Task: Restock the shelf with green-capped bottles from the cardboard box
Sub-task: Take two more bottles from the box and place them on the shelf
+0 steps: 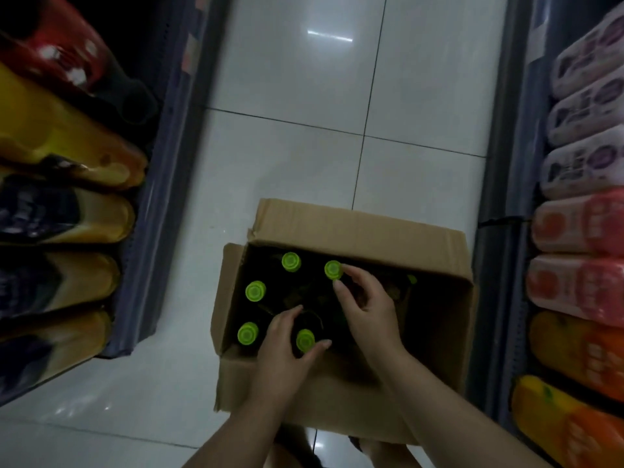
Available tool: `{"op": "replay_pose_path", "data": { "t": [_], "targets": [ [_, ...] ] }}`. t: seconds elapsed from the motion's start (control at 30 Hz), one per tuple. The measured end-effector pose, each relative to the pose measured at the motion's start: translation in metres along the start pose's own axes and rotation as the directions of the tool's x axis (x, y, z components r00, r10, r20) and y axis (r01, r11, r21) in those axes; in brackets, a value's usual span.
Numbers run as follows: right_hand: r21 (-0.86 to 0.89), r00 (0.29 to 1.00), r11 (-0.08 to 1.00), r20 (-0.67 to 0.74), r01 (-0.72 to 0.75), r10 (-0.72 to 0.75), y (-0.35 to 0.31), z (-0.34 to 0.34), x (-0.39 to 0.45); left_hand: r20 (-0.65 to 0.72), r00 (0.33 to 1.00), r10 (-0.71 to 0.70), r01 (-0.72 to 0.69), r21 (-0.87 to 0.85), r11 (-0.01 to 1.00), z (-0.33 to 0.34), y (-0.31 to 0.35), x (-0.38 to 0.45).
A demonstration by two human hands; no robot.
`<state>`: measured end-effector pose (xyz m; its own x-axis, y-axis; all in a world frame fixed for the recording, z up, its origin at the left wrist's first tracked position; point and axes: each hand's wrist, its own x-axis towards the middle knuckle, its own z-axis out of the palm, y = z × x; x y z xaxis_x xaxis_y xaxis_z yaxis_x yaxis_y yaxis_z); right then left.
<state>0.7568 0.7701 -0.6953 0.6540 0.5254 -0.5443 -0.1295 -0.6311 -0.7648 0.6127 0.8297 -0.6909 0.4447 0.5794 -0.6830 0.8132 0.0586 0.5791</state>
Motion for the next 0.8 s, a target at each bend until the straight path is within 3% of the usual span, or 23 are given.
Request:
{"op": "replay_pose_path", "data": {
  "t": [0.1, 0.27, 0.43, 0.6, 0.8],
  "targets": [
    [-0.077, 0.999, 0.997, -0.036, 0.019, -0.022, 0.012, 0.016, 0.007, 0.043, 0.998, -0.042, 0.041, 0.014, 0.999, 0.005, -0.012, 0.007],
    [-0.207, 0.983, 0.978, -0.181, -0.003, -0.035, 0.026, 0.037, 0.019, 0.103, 0.995, 0.001, -0.017, 0.155, 0.988, 0.015, -0.022, 0.023],
    [-0.193, 0.957, 0.981, -0.285, 0.004, -0.06, 0.03, 0.046, 0.027, 0.092, 0.995, 0.048, -0.063, 0.173, 0.983, 0.019, -0.025, 0.029],
    [-0.036, 0.974, 0.999, -0.226, 0.011, -0.019, 0.027, 0.024, 0.009, 0.023, 0.997, 0.079, -0.082, 0.137, 0.987, 0.01, -0.019, 0.016],
    [0.005, 0.98, 0.988, -0.131, 0.152, -0.15, -0.019, -0.029, -0.022, -0.058, 0.991, 0.124, -0.117, 0.107, 0.987, -0.017, 0.025, -0.012]
  ]
}}
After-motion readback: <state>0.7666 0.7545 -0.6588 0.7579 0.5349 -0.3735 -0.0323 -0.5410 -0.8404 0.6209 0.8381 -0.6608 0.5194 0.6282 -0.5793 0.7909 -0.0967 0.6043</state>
